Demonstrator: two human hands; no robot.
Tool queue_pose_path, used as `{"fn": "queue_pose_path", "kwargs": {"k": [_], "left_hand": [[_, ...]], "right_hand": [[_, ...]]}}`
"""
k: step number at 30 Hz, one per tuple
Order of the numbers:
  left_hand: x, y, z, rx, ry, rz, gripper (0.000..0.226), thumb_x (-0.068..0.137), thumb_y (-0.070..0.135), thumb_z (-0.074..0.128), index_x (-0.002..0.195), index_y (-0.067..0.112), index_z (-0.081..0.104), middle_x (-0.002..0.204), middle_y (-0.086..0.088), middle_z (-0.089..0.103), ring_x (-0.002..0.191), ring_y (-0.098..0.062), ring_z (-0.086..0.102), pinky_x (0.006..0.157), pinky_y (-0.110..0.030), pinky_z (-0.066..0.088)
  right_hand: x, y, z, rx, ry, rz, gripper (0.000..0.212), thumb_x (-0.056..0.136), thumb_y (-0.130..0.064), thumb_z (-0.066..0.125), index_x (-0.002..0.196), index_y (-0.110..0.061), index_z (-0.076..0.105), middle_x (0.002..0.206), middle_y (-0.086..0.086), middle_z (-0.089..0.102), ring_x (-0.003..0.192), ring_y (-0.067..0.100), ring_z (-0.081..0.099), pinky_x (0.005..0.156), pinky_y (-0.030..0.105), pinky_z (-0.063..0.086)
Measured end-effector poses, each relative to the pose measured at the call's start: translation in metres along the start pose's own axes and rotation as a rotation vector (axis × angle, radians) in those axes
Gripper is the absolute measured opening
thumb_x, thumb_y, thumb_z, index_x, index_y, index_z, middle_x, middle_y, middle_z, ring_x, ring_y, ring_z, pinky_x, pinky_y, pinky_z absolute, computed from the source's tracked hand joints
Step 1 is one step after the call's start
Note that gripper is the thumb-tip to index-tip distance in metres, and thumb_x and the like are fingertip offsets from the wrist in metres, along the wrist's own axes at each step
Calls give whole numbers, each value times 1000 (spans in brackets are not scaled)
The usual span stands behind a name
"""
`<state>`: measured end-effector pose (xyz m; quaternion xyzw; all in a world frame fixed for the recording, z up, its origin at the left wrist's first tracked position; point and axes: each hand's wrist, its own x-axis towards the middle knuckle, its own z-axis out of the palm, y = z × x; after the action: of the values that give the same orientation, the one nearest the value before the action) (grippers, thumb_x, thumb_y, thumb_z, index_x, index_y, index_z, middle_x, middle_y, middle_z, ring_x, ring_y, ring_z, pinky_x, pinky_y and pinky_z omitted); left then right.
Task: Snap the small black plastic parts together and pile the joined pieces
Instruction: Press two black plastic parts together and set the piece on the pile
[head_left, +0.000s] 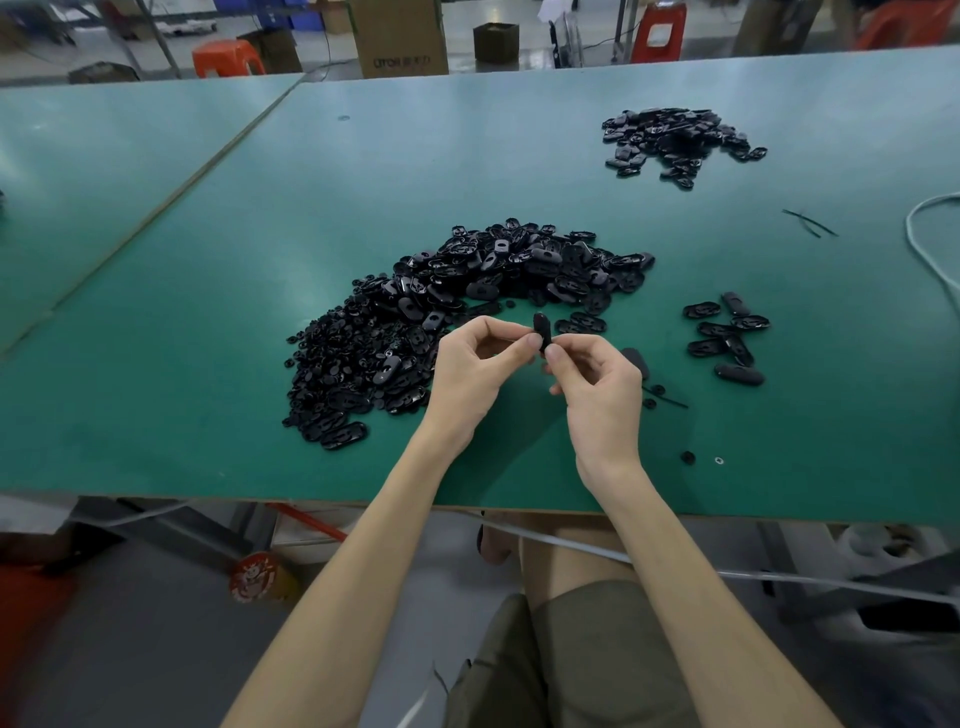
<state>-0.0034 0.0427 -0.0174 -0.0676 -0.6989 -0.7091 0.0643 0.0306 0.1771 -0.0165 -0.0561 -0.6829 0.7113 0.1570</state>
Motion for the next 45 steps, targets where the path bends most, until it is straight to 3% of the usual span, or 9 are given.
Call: {"fn": "queue_pose_path", "kwargs": {"k": [6, 16, 37, 45], "left_hand": [[0, 0, 0, 27, -19, -11, 15, 89, 20, 81, 96, 8, 75, 84, 0, 77, 81, -11, 72, 79, -23, 56], [-1, 3, 2, 65, -37, -24, 21, 93, 22, 77, 100, 3, 74, 80, 1, 75, 78, -9, 71, 79, -19, 53], [-2, 8, 3, 31, -63, -45, 24, 96, 18, 73, 100, -6, 68, 76, 2, 73, 73, -8, 68, 72, -17, 49], [-3, 11, 2, 11, -88, -69, 14, 97, 17, 70, 95, 3, 68, 76, 2, 71, 76, -12, 63, 71, -23, 48]], "right_hand": [[0, 0, 0, 7, -2, -3, 17, 97, -11, 71, 93, -27, 73, 85, -5, 76, 83, 17, 71, 69, 26, 54], [0, -1, -1, 17, -1, 0, 18, 98, -8, 70, 94, -26, 72, 85, -7, 74, 81, 11, 69, 68, 25, 54], [-1, -3, -1, 43, -26, -20, 18, 97, -5, 69, 95, -23, 72, 86, -6, 77, 85, 13, 74, 65, 21, 53], [-1, -2, -1, 47, -41, -33, 20, 97, -3, 69, 93, -23, 71, 84, -8, 77, 82, 11, 75, 64, 19, 50]]}}
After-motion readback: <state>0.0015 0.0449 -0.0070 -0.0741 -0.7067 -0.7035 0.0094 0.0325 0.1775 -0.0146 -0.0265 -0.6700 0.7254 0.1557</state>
